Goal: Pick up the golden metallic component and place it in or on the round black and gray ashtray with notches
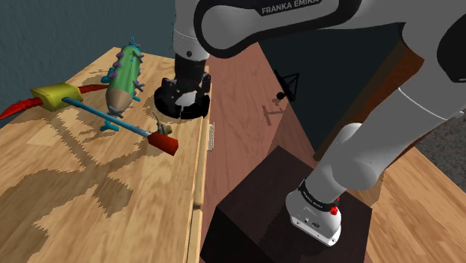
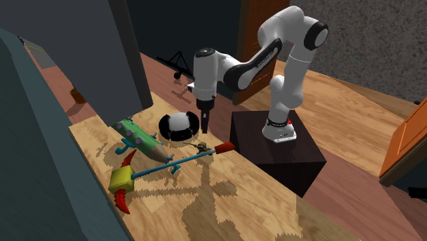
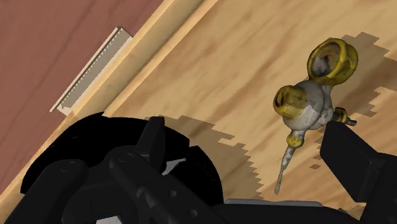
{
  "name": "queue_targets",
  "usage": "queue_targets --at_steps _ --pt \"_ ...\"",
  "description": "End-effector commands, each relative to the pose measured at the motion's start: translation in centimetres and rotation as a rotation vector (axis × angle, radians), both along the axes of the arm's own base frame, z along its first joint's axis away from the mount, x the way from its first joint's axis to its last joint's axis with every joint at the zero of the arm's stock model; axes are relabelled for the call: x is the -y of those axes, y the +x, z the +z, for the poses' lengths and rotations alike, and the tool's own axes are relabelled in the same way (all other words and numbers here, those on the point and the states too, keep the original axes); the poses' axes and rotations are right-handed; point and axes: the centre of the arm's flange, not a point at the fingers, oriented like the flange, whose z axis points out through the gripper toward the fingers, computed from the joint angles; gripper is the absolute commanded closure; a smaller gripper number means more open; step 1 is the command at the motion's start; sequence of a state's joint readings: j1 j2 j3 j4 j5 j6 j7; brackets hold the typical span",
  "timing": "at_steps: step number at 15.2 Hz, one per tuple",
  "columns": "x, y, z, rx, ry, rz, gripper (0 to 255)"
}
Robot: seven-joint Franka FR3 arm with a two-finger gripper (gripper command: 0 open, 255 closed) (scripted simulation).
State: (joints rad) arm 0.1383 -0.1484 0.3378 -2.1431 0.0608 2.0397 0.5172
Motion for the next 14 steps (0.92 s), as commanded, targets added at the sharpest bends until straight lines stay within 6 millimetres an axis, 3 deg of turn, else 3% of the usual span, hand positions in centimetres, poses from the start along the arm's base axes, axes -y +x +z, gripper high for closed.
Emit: queue_targets --at_steps 1,4,12,14 --pt "-2.4 0.9 -0.7 -0.004 0.008 0.004 0" --pt "-5.8 2.3 -2.0 -0.01 0.018 0.011 0" --pt "-6.2 2.4 -6.1 -0.01 0.019 0.011 0" --pt "-6.2 2.4 -6.1 -0.01 0.019 0.011 0"
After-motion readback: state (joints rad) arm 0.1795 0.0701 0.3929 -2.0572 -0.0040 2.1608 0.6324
